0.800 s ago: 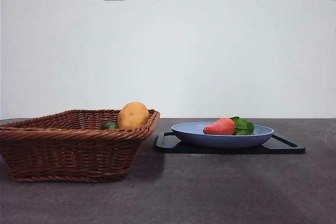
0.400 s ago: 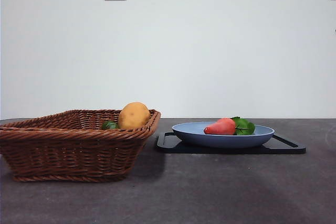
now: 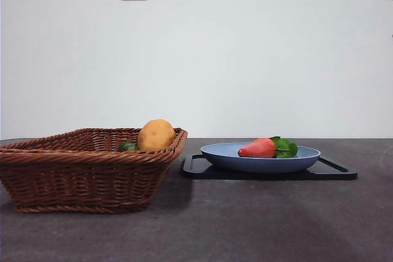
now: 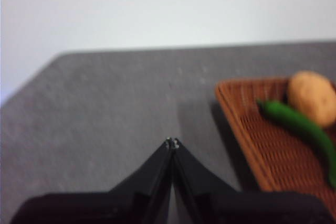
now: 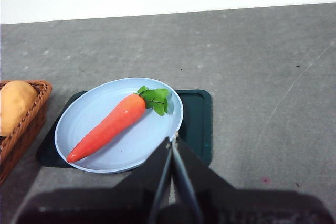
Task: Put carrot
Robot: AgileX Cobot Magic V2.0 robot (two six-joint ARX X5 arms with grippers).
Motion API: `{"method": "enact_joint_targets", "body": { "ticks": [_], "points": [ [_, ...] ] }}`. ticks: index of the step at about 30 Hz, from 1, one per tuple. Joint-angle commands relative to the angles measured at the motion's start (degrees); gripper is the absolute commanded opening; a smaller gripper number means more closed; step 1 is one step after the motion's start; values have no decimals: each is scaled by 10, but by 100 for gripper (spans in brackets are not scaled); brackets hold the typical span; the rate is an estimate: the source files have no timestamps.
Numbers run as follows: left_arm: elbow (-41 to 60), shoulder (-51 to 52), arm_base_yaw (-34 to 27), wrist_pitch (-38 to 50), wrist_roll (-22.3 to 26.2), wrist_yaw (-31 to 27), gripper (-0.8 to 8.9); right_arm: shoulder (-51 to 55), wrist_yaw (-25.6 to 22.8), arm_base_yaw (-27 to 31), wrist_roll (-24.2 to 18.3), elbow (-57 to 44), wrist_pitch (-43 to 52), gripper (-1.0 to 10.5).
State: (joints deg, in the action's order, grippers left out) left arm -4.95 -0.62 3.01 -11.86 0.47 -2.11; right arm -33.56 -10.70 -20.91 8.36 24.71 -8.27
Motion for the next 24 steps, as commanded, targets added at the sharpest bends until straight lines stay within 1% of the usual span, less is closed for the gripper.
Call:
{"method": "enact_joint_targets", "body": {
  "ticks": [1, 6, 24],
  "points": [
    [17, 5, -2, 10, 6, 7, 8, -2, -3, -2, 6, 3, 5, 3],
    [43, 5, -2, 7, 6, 9, 8, -2, -2, -2, 6, 3, 5, 3],
    [43, 4, -1, 11, 7, 9, 8, -2, -2, -2, 6, 3, 5, 3]
  ]
}}
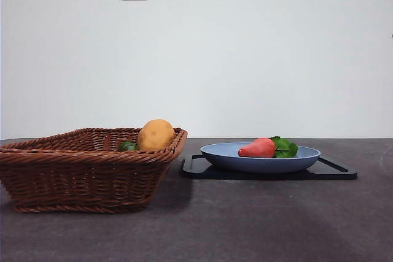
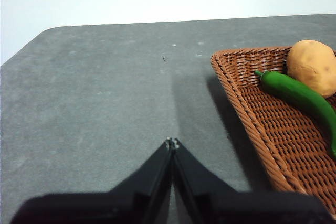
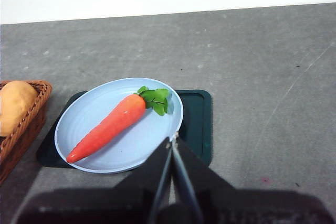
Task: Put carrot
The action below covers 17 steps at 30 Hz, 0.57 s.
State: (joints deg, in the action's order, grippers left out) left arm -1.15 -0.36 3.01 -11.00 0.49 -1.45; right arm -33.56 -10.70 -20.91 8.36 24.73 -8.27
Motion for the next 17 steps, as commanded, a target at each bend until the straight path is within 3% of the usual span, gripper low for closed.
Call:
{"method": "enact_joint_targets", "body": {
  "ticks": [1, 7, 10, 17],
  "points": [
    [5, 1, -1, 3, 7, 2, 8, -2, -2, -2, 6, 3, 5, 3],
    [5, 1, -1, 3, 7, 2, 8, -2, -2, -2, 6, 3, 5, 3],
    [5, 1, -1, 3, 7, 2, 8, 1, -2, -2, -28, 3, -1, 4],
    [5, 1, -1, 3, 7, 2, 8, 127, -27, 33, -54, -1, -43, 4]
  ]
}}
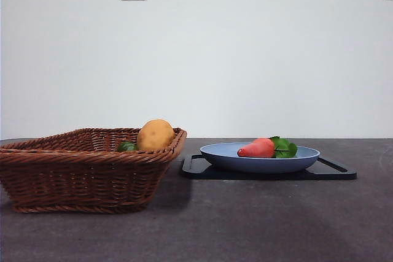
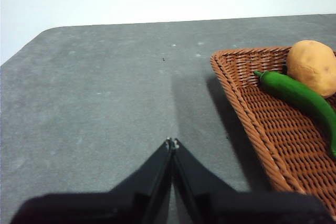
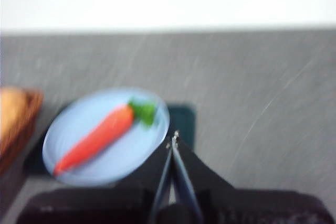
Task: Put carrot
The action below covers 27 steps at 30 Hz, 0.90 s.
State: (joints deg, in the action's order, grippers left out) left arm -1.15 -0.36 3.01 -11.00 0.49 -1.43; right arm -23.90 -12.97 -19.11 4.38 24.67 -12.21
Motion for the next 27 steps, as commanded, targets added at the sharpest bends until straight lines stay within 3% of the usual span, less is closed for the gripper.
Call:
{"method": "enact_joint_targets", "body": {
  "ticks": [1, 7, 11, 27],
  "points": [
    [5, 1, -1, 3, 7, 2, 8, 49, 1, 30, -15, -5, -4, 4],
    [5, 1, -1, 3, 7, 2, 8, 134, 145, 135, -15, -80, 4, 4],
    [5, 1, -1, 3, 7, 2, 8, 167, 206, 185, -14, -142, 14, 4],
    [5, 1, -1, 3, 7, 2, 8, 226, 219, 212, -9, -239, 15, 3]
  ]
}}
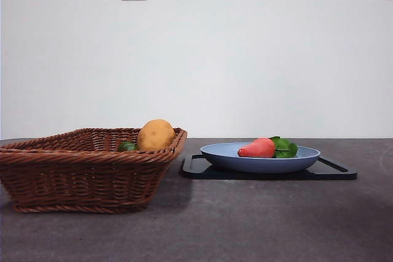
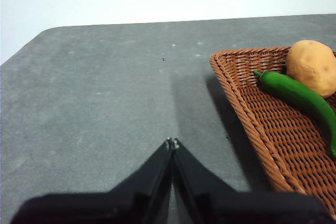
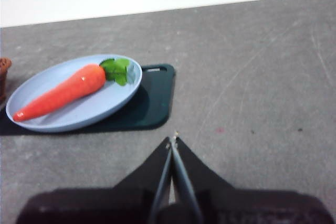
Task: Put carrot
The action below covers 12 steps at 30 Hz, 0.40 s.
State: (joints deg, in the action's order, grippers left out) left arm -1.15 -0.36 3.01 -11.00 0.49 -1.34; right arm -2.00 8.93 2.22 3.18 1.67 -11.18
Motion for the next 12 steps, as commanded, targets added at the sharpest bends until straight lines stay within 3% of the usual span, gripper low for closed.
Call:
{"method": "enact_joint_targets", "body": {
  "ticks": [1, 12],
  "points": [
    [5, 1, -1, 3, 7, 1, 8, 7, 0, -3, 4, -9, 5, 3],
    [5, 1, -1, 3, 7, 1, 8, 17, -2, -39, 4, -9, 9, 4]
  ]
}}
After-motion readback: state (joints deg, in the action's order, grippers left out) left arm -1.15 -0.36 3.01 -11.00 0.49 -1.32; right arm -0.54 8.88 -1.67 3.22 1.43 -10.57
